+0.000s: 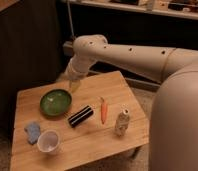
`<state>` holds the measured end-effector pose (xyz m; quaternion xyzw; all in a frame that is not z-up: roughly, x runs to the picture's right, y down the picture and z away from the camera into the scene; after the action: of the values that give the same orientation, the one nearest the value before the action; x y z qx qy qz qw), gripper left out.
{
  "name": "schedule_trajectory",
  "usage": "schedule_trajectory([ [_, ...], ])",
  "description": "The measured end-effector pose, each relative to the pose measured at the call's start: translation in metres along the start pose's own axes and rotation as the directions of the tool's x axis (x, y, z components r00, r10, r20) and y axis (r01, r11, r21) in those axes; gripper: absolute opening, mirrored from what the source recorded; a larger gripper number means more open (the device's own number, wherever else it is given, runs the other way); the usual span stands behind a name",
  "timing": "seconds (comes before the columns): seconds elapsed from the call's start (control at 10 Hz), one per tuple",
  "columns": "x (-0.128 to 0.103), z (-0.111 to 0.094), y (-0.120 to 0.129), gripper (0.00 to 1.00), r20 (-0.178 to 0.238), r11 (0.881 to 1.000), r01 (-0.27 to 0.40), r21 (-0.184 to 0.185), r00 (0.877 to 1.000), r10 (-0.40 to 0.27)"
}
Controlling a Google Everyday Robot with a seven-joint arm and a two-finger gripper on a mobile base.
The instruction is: Place the eraser in the ceramic cup
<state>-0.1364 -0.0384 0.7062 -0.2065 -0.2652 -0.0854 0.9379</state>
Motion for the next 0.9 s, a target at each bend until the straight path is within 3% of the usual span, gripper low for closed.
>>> schedule_trajectory([
  [0.5,0.0,0.0,0.0,0.63,-0.005,1.0,0.021,0.009,1.0,-0.021],
  [0.7,0.0,0.009,-0.006,0.47,0.059,0.995,0.093,-0.022,0.994,-0.091],
  [0.9,0.003,0.026,-0.003,0.31,0.134,0.98,0.188,-0.072,0.975,-0.178],
])
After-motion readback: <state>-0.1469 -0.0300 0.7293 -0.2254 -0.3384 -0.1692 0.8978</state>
